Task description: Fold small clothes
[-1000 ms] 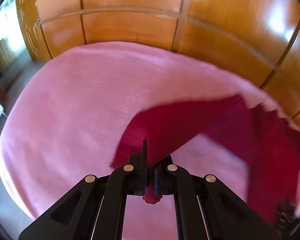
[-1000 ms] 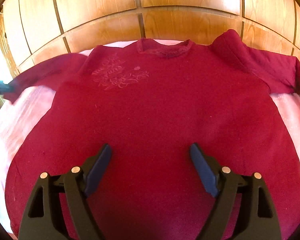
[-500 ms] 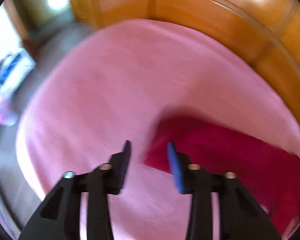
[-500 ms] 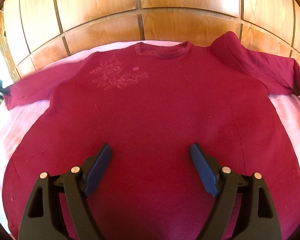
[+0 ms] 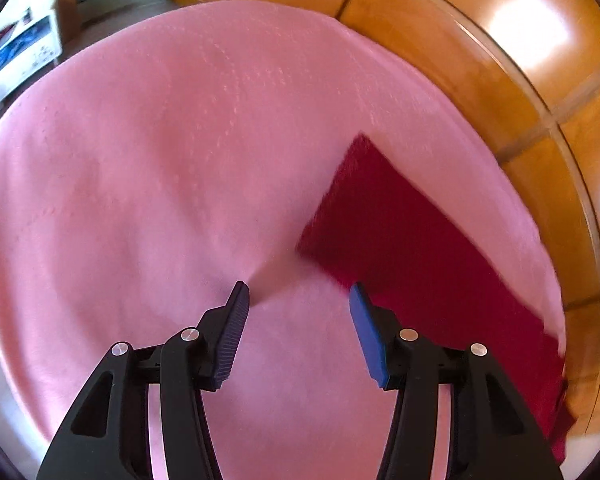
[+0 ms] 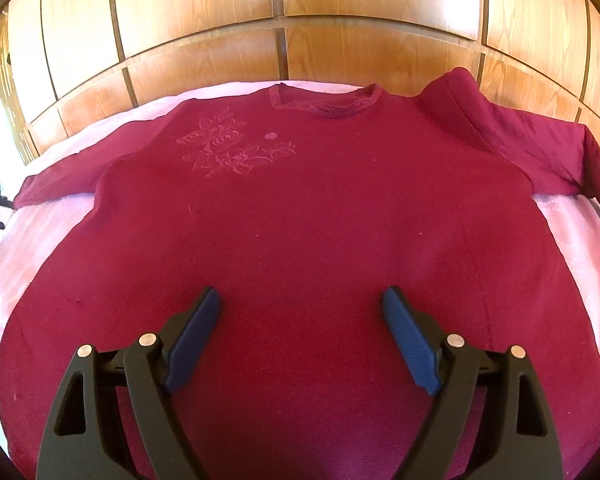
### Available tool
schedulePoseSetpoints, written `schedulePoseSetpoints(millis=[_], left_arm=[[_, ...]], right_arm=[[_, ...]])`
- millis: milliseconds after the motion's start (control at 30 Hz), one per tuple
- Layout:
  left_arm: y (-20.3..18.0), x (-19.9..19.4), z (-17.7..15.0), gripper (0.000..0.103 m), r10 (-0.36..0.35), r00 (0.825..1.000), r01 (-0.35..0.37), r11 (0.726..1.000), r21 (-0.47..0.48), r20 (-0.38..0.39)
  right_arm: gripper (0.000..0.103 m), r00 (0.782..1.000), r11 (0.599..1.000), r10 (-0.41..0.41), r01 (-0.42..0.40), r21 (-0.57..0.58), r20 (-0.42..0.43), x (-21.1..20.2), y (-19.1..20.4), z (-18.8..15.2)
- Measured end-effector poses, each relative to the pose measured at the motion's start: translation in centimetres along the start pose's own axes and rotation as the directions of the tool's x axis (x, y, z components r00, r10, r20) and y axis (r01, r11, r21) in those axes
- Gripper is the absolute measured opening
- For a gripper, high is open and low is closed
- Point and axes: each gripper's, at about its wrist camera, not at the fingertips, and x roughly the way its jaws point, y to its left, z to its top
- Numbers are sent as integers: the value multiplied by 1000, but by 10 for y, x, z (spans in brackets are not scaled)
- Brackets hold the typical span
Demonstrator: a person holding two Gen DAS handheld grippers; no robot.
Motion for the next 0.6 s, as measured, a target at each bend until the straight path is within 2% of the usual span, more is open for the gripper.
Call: schedulePoseSetpoints(millis=[33, 67, 100, 133, 167, 233, 400, 433, 467, 567, 600], left_arm=[[-2, 5, 5, 51, 8, 999, -8, 1000, -5, 31], [-3, 8, 6, 47, 20, 999, -19, 1000, -7, 40], [-4, 11, 6, 38, 29, 999, -29, 1000, -1, 44], [-8, 15, 5, 20, 47, 997, -49, 998, 35, 56], [-11, 16, 4, 14, 54, 996, -59, 996, 68, 66], [-11, 14, -4, 10, 90, 991, -101, 989, 111, 98], [-3, 4, -6, 11, 96, 990, -105, 990, 92, 105], [-11, -1, -9, 18, 112, 988, -123, 987, 103, 110], [-18, -6, -13, 31, 114, 986, -128, 985, 115, 121], [-52, -39, -41, 50, -16, 979, -24, 981, 192, 204], [-67, -52, -57, 51, -58, 972, 1, 971, 238, 229]], right_arm=[[84, 1000, 1000, -2, 2, -2, 0, 0, 0, 0], [84, 1000, 1000, -5, 5, -3, 0, 0, 1, 0], [85, 1000, 1000, -9, 9, -6, 0, 1, 1, 0], [85, 1000, 1000, -10, 10, -7, 0, 1, 2, 0], [85, 1000, 1000, -11, 11, -8, 0, 1, 1, 0], [85, 1000, 1000, -10, 10, -8, 0, 1, 1, 0], [85, 1000, 1000, -3, 3, -5, -2, 1, -1, 0], [85, 1000, 1000, 2, -2, -4, -11, 0, -2, 2], [84, 1000, 1000, 7, -7, -3, -22, -2, -4, 4], [73, 998, 998, -57, 57, 13, 12, -23, -25, 13], [73, 994, 993, -100, 97, 63, 44, -36, -48, 18]])
